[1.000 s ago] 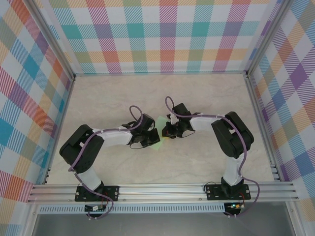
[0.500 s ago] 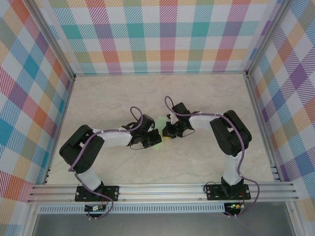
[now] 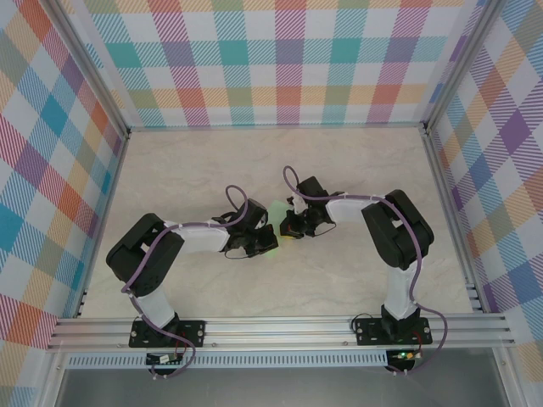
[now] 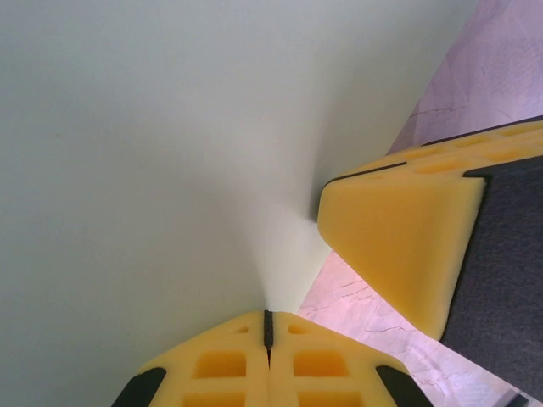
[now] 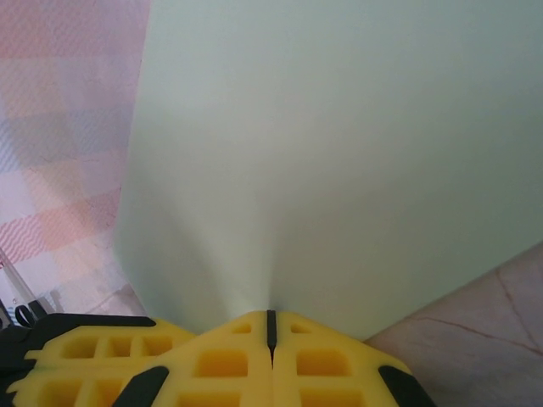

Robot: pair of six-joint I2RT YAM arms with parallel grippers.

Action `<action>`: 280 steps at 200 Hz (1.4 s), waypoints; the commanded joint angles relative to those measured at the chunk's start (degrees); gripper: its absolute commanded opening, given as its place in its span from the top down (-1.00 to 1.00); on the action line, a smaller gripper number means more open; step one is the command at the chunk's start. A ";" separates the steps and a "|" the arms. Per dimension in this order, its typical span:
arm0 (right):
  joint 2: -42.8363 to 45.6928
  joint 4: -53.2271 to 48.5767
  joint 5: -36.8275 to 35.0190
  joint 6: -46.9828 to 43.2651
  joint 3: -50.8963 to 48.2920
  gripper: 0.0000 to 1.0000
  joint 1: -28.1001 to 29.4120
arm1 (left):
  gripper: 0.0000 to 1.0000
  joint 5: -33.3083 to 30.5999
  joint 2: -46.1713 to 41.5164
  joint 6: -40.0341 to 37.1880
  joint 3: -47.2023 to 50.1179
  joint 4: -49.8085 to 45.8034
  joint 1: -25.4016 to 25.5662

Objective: Fold a paper plane with a square sheet of paper (pick it up from the middle)
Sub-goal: Fold the square sheet of paper in half at the center of the table.

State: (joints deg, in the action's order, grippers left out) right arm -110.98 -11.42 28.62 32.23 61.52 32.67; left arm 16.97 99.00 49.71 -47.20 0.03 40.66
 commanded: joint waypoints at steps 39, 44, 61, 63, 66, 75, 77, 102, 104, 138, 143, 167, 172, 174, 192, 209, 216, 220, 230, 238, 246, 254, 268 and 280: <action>-2.46 -1.63 -1.28 -4.62 0.90 1.00 -2.71 | 0.96 -2.38 0.42 -0.35 0.49 -12.67 0.81; -2.63 -1.67 -1.37 -4.76 1.12 1.00 -3.13 | 0.96 -2.38 0.40 -0.33 0.51 -13.05 0.82; -3.31 -1.66 -1.68 -5.07 1.79 1.00 -4.54 | 0.96 -2.31 0.54 -0.50 0.60 -13.72 0.75; -3.35 -1.60 -1.71 -5.07 1.84 1.00 -4.72 | 0.96 -2.36 0.57 -0.50 0.61 -13.76 0.80; -3.49 -1.56 -1.79 -5.07 1.97 1.00 -4.98 | 0.96 -2.30 0.62 -0.54 0.61 -13.84 0.77; -3.78 -1.46 -1.94 -5.22 2.33 1.00 -5.72 | 0.96 -2.19 0.71 -0.67 0.53 -14.19 0.76; -3.87 -1.43 -1.98 -5.24 2.48 1.00 -5.91 | 0.96 -2.14 0.76 -0.76 0.51 -14.25 0.78; -4.39 -1.73 -3.36 -5.08 4.17 1.00 -7.75 | 0.98 -1.69 1.28 -0.92 0.36 -14.94 0.82; -4.41 -1.76 -3.48 -5.07 4.32 1.00 -7.89 | 0.98 -1.64 1.35 -0.93 0.35 -14.99 0.78; -5.94 -3.06 -5.23 -5.45 6.95 1.00 -9.61 | 0.98 -1.68 1.28 -1.20 0.37 -15.45 0.77; -6.21 -3.24 -5.60 -5.43 7.31 1.00 -9.87 | 0.98 -1.73 1.28 -1.20 0.35 -15.46 0.80; -6.97 -4.72 -8.59 -5.41 9.11 1.00 -10.81 | 0.97 -1.74 1.06 -1.24 0.46 -15.42 0.81; -6.97 -4.90 -9.03 -5.39 9.38 1.00 -11.01 | 0.98 -1.77 1.09 -1.21 0.51 -15.43 0.81; -6.97 -4.92 -9.18 -5.41 9.54 1.00 -11.15 | 0.97 -1.77 1.04 -1.29 0.48 -15.46 0.75; -6.49 -5.63 -10.94 -5.49 10.43 1.00 -11.87 | 0.97 -2.03 0.97 -1.41 0.32 -15.48 0.82; -5.94 -5.32 -11.61 -5.53 11.03 1.00 -12.65 | 0.98 -2.12 1.08 -1.50 0.27 -15.48 0.80; -5.83 -4.83 -11.24 -5.51 11.29 1.00 -12.97 | 0.97 -2.12 1.18 -1.51 0.28 -15.45 0.80; -5.83 -4.68 -10.95 -5.55 11.57 1.00 -13.06 | 0.97 -2.12 1.14 -1.47 0.25 -15.42 0.80; -5.44 -4.61 -10.13 -5.81 12.15 1.00 -13.10 | 0.97 -2.20 1.23 -1.51 0.07 -15.48 0.76; -4.77 -4.14 -8.89 -5.81 12.06 1.00 -13.09 | 0.97 -2.34 1.17 -1.48 0.00 -15.44 0.80; -3.17 -3.51 -7.94 -5.78 11.33 1.00 -12.99 | 0.97 -2.42 1.12 -1.59 -0.29 -15.38 0.77; -1.13 -2.09 -6.81 -5.84 9.82 1.00 -13.00 | 0.97 -2.55 1.10 -1.88 -0.38 -15.23 0.79; 2.45 0.93 -4.39 -5.18 6.42 1.00 -13.00 | 0.97 -2.90 1.11 -2.01 -0.68 -15.08 0.78; 4.53 2.66 -1.58 -3.91 3.89 0.99 -12.60 | 0.97 -3.04 1.26 -2.05 -0.94 -14.91 0.81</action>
State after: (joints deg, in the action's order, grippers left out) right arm -112.86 -13.21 22.15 27.83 69.10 19.22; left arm 16.27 98.98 48.58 -49.04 -5.45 40.80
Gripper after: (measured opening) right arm 0.041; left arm 0.045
